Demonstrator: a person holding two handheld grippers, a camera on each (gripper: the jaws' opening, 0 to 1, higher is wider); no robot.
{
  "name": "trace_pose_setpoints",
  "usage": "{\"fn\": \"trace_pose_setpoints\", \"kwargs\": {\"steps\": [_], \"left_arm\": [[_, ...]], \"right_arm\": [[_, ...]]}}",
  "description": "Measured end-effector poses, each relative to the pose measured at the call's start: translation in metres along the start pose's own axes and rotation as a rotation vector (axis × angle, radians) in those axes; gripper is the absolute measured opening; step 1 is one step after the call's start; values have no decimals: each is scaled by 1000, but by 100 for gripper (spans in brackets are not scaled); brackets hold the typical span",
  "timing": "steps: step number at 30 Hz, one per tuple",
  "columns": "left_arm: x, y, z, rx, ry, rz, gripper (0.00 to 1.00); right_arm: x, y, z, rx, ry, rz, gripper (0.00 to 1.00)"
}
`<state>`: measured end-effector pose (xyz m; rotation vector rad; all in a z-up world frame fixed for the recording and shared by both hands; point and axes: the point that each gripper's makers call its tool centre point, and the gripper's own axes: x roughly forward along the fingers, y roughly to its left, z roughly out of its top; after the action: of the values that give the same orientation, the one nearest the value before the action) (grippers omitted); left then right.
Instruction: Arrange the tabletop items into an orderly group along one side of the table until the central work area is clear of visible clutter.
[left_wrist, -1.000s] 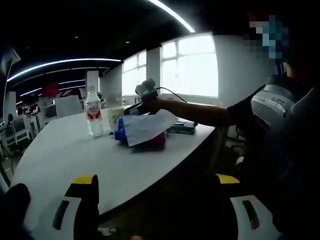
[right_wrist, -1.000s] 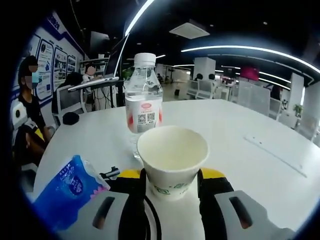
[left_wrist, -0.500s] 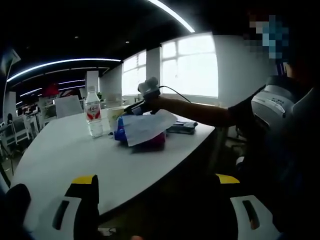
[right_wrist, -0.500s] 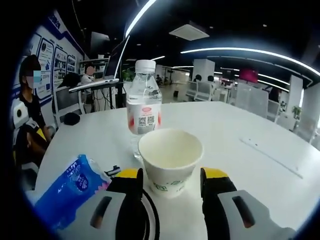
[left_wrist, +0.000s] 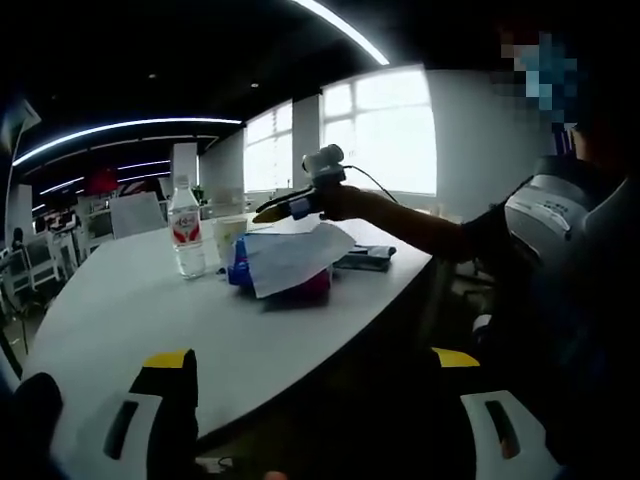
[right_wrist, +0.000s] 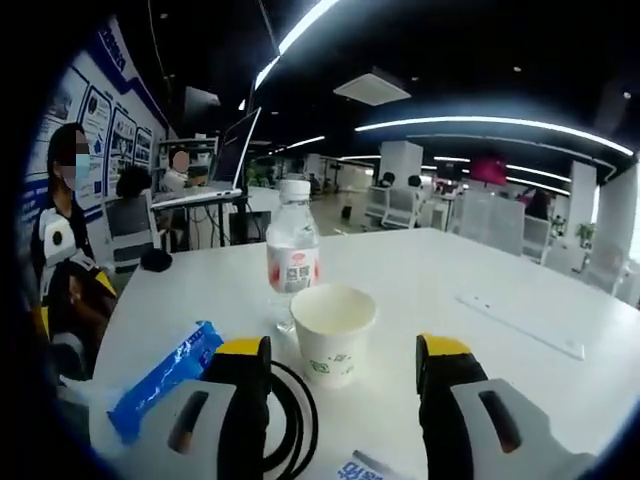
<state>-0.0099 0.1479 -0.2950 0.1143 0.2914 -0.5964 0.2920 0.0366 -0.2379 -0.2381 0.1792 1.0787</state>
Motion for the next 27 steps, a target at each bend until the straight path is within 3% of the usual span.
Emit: {"fn": "trace_pose_setpoints", "kwargs": {"steps": [12,15,27], "left_arm": [[8,-1,10,11,-11,-3,97],[10,0,13,12,-14,-1,99],[18,7,23,2,-14,1,100]], "right_arm": [[-60,20,28,-54,-111,-10,83],[-75,24,36,-62,-149,-15,94],[-121,36,42,-75,-209,-23,100]]}}
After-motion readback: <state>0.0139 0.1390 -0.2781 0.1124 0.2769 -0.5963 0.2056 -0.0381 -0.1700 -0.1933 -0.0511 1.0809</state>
